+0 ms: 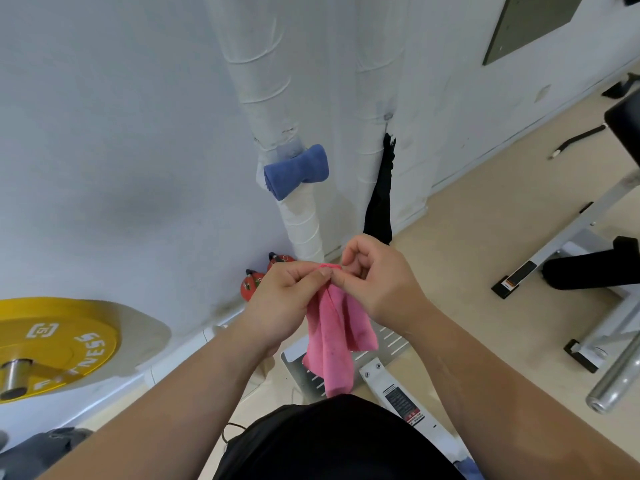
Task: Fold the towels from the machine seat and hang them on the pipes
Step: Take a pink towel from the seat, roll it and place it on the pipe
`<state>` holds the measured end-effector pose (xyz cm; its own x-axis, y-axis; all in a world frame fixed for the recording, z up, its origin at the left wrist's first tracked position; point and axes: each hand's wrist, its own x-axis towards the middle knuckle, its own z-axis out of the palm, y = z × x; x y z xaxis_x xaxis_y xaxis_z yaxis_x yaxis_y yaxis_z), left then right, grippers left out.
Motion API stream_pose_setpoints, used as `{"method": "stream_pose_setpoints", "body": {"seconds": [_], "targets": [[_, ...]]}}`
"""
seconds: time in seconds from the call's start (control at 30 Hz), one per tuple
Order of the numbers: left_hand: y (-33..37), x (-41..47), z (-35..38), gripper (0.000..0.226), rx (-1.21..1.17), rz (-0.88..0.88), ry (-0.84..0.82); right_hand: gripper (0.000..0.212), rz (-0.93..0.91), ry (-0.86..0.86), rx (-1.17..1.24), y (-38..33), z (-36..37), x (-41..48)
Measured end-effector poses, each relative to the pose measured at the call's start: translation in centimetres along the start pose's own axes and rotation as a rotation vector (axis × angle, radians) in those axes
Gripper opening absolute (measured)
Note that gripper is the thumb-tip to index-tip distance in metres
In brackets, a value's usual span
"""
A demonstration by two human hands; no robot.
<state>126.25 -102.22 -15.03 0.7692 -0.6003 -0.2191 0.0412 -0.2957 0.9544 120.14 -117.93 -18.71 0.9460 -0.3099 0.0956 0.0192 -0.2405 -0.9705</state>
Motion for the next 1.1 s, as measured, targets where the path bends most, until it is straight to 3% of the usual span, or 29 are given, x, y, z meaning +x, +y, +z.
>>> {"method": "stream_pose_setpoints", "body": {"seconds": [0.17,0.3,0.4,0.53,0.83,1.1], "targets": [[-0.3,1.3,-0.6,0.035,-0.006,-0.022,0.139,0.023,-0.03,-0.127,-0.152,1.5,-0.9,0.3],[-0.1,3.1,-3.1,0.033,0.07,0.071,0.301,0.026,-0.189,-0.189,-0.594,5.0,-2.7,0.5],[-0.3,4.4,-4.8,0.031,0.074,0.096,0.406,0.047,-0.21,-0.23,-0.815,6.5,-4.7,0.6],[-1.3,5.3,-5.7,0.032,0.083,0.073,0.481,0.034,-0.175,-0.306,-1.139,6.4,-7.4,0.7],[-2.9,5.6,-6.3,0.03,0.105,0.017,0.572,0.056,-0.145,-0.115,-0.919,2.0,-12.3,1.1],[-2.0,5.9,-4.4,0.029,-0.021,0.003,0.498,0.017,-0.106,0.137,-0.703,-2.1,-14.5,0.1]]}}
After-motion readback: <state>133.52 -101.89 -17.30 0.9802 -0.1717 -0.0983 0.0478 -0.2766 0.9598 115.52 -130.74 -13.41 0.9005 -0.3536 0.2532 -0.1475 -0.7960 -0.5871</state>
